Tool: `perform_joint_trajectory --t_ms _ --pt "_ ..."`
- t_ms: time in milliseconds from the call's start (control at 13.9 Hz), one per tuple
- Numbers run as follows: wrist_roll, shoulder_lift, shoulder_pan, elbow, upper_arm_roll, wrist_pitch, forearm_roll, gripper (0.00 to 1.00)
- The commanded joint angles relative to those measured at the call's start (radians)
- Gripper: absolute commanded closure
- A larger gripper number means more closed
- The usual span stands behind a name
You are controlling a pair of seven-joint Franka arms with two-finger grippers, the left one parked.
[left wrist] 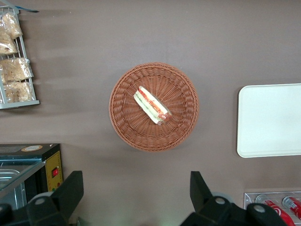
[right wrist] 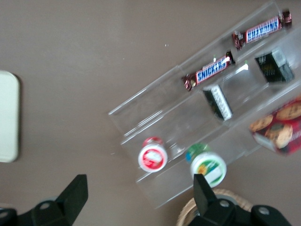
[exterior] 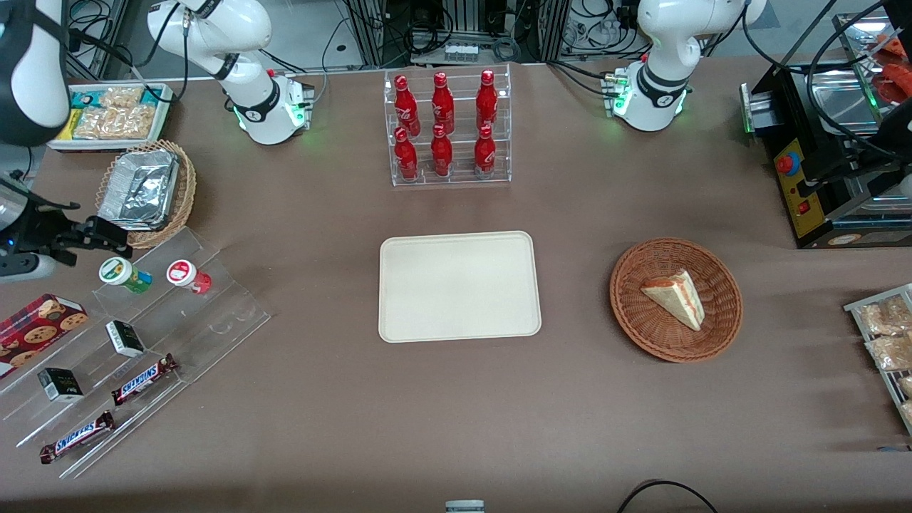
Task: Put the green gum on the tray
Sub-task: 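Move the right gripper down over the green-lidded gum jar on the rack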
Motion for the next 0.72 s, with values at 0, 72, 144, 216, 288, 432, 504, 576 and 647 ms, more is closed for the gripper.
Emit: perform_joint_trajectory --t_ms 0,72,144,216,288,432,504,576,647 --pt "-0.203 -0.027 -0.005 -0.106 -0.036 0.133 -0.005 0.0" --pt "-0.302 -0.027 -0.003 -0.143 -0.058 0.182 -0.003 0.0" --pt "-0.385 -0.029 -0.003 -0.179 -0.075 0.24 -0.002 0.0" --pt "-0.427 -0.03 -0.003 -0.21 -0.087 0.289 -0.002 0.0" --pt "-0.456 -0.032 -0.003 -0.235 -0.098 0.325 -0.002 0.0" --pt "-0.487 -0.029 -0.005 -0.253 -0.108 0.343 -0.002 0.0" --pt "-0.49 -0.021 -0.003 -0.253 -0.116 0.346 -0.002 0.0" --pt "-0.507 -0.015 -0.005 -0.255 -0.118 0.357 -0.002 0.01" --pt "-0.532 -0.012 -0.006 -0.272 -0.121 0.372 -0.002 0.01"
